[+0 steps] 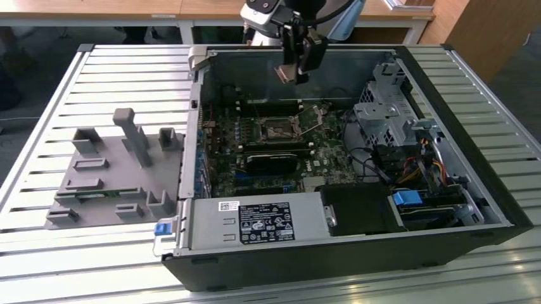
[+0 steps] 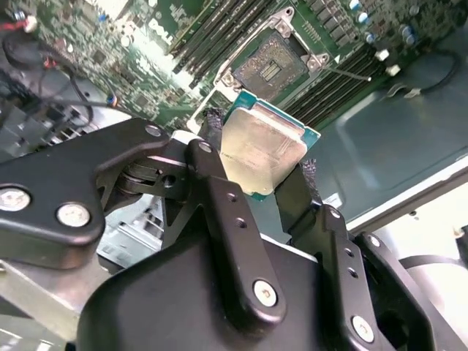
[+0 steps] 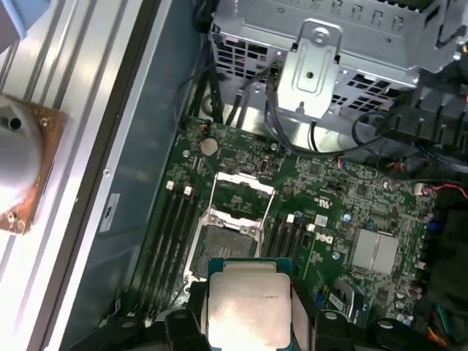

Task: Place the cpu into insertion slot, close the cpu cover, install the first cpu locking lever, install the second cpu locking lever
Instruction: 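Place the cpu into insertion slot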

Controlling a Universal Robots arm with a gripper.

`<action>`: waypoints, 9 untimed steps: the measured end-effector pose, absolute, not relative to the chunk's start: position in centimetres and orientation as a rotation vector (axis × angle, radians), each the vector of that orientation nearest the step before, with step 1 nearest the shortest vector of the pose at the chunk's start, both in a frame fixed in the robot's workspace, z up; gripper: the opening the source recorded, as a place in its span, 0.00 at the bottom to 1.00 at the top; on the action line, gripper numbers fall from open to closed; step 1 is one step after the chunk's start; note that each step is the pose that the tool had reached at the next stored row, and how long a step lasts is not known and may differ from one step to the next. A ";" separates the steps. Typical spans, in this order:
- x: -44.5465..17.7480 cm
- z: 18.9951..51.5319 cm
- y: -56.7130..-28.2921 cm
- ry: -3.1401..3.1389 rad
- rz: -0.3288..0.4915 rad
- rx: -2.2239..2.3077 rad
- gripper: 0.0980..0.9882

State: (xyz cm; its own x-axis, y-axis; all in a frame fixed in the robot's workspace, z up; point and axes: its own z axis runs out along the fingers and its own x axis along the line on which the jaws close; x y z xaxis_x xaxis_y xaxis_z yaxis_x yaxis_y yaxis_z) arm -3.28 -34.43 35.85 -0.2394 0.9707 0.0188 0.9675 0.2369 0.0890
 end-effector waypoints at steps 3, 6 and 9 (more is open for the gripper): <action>-3.3 35.8 -34.4 2.385 0.125 1.976 0.50; -3.3 35.7 -34.4 2.336 0.123 2.030 0.50; -3.3 35.6 -34.4 2.326 0.123 2.041 0.50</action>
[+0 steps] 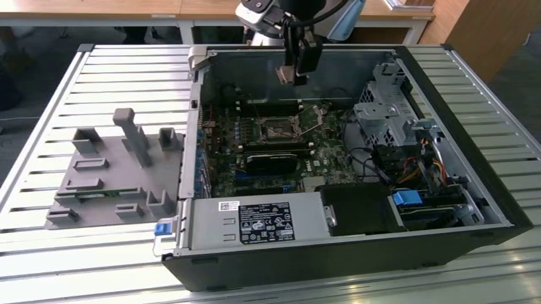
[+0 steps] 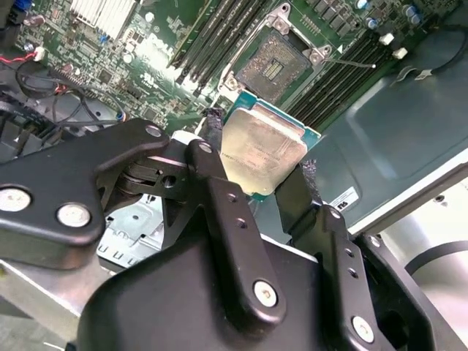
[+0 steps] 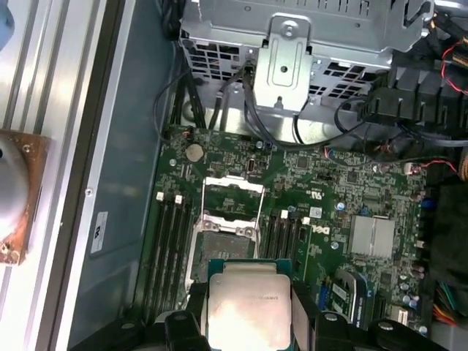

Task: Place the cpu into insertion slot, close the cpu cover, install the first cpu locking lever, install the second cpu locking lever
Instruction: 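Place the cpu into insertion slot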

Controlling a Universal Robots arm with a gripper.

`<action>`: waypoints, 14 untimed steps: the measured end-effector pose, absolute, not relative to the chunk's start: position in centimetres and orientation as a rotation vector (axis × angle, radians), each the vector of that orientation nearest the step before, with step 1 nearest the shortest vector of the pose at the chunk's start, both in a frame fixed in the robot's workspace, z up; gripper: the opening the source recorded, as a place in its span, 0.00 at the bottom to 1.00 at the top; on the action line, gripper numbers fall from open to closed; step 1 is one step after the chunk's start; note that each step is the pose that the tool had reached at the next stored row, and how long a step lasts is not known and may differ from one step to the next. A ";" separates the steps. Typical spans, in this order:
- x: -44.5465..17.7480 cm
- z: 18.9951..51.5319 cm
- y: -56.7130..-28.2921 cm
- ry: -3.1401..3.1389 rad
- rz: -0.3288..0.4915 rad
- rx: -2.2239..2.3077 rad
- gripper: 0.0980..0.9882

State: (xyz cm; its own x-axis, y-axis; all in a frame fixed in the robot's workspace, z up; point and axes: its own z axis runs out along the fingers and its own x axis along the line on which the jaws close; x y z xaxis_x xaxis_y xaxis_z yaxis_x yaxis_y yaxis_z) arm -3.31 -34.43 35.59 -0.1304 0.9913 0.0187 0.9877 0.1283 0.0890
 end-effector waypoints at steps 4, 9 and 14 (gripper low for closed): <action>-3.3 35.1 -34.4 2.323 0.123 2.045 0.50; -3.3 34.4 -34.4 2.322 0.119 2.045 0.50; -3.3 33.9 -34.4 2.277 0.116 2.091 0.50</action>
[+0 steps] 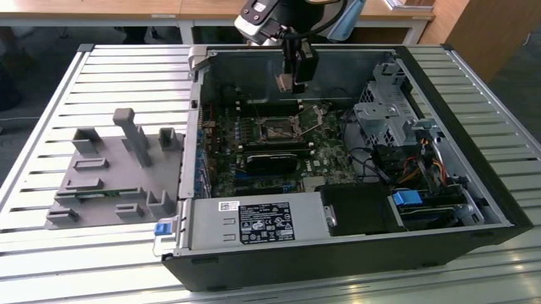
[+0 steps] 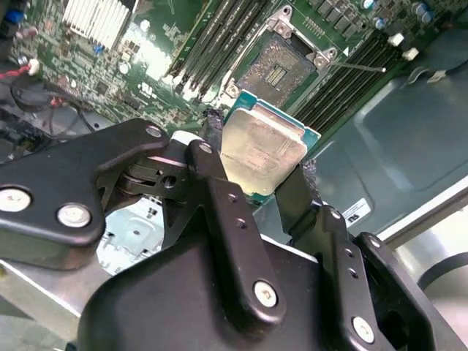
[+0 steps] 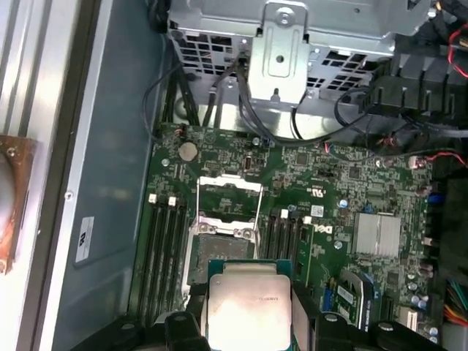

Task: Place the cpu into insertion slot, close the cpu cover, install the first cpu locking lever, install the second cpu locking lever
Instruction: 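Place the cpu into insertion slot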

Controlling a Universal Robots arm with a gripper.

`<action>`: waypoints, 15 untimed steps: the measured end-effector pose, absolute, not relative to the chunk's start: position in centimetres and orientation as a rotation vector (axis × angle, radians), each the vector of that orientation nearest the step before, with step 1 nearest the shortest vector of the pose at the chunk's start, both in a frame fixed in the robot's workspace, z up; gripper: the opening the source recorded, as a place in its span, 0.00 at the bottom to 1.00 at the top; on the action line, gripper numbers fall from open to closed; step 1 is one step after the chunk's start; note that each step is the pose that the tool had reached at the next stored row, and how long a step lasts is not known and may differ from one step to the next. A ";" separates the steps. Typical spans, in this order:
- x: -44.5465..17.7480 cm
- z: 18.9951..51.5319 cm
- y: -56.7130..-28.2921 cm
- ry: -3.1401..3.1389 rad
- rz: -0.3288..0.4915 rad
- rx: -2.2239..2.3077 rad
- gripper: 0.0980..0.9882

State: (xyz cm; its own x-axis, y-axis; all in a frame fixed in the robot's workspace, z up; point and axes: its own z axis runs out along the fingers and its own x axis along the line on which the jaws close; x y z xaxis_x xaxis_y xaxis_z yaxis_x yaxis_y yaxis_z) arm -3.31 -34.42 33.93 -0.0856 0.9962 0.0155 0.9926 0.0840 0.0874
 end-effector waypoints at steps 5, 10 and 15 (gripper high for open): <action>-3.3 33.5 -34.4 2.207 0.114 2.162 0.50; -3.4 32.7 -34.1 2.208 0.113 2.161 0.50; -3.4 32.1 -33.9 2.227 0.113 2.143 0.50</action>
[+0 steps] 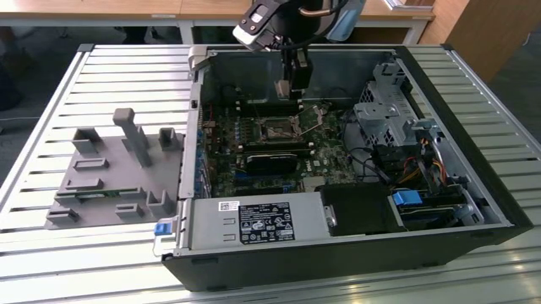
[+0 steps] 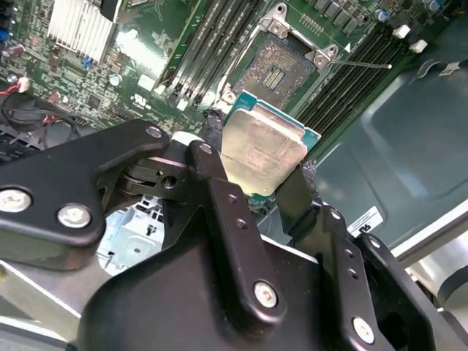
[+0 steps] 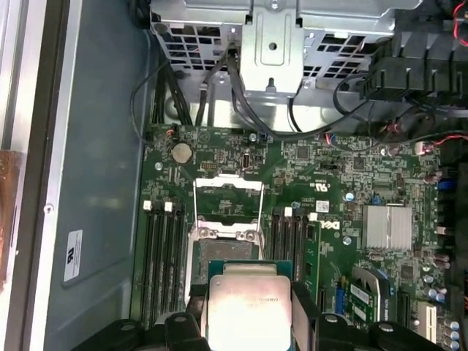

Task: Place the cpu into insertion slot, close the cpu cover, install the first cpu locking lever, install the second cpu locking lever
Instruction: 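Place the cpu into insertion slot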

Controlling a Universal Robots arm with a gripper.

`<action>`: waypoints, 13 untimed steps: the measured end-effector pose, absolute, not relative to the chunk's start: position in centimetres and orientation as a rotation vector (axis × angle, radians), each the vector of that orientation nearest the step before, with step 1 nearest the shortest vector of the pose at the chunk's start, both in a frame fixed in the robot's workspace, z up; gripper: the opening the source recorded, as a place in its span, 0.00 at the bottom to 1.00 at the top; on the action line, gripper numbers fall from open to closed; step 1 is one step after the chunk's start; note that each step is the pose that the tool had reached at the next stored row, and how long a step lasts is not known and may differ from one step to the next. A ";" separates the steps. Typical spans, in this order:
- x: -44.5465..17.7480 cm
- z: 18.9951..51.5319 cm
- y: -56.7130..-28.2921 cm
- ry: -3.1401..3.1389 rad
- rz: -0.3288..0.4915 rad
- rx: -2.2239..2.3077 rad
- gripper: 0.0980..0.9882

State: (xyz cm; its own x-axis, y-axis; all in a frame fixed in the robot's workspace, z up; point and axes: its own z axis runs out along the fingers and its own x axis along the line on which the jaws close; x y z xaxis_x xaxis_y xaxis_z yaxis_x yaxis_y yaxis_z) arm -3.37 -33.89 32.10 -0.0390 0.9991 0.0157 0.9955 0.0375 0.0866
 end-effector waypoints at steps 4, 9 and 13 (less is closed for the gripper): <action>-3.4 31.6 -33.6 2.229 0.113 2.142 0.50; -3.4 31.0 -33.1 2.229 0.113 2.142 0.50; -3.4 30.3 -32.9 2.229 0.113 2.142 0.50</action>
